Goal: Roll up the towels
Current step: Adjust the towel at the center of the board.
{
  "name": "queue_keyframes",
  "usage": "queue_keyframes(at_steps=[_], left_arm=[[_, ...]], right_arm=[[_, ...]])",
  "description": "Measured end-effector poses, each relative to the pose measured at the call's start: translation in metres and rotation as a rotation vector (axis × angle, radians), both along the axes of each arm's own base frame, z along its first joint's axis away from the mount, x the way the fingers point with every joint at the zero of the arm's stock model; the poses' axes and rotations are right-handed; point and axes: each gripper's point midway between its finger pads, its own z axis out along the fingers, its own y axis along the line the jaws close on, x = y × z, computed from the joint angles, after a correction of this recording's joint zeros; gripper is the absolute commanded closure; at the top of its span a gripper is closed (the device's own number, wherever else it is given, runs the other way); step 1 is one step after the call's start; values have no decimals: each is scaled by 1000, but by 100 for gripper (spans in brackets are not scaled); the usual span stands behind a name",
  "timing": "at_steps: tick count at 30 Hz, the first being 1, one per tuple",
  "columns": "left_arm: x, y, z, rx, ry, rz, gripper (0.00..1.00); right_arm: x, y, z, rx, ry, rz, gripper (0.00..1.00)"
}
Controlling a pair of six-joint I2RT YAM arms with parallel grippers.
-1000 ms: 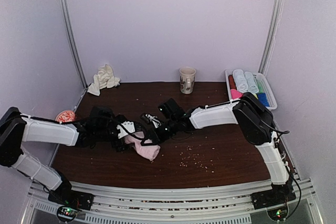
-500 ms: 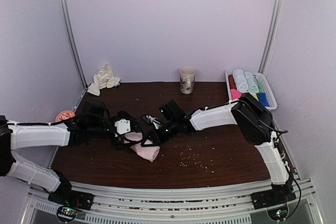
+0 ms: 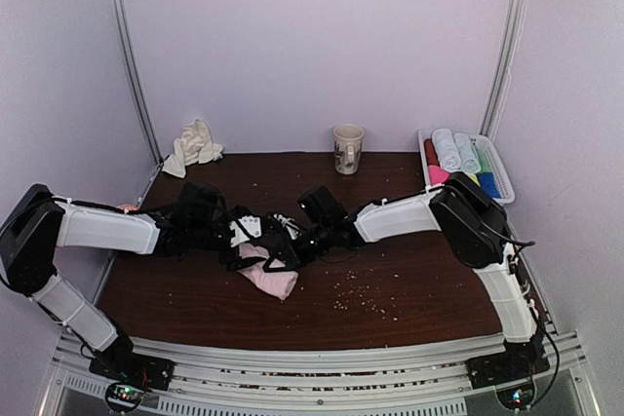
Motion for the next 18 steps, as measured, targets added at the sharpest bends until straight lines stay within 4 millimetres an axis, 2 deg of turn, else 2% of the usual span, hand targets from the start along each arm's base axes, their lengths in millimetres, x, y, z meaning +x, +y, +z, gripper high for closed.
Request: queue_keyframes(at_steps=[6, 12, 15, 18], left_arm=[[11, 0, -11, 32, 6, 35, 14], [24, -6, -17, 47, 13, 54, 16], [25, -5, -20, 53, 16, 59, 15], [25, -5, -20, 55, 14, 60, 15]], right_arm=[[1, -1, -1, -6, 1, -5, 87], [7, -7, -1, -27, -9, -23, 60], [10, -10, 2, -41, -28, -32, 51], [12, -14, 8, -57, -50, -41, 47]])
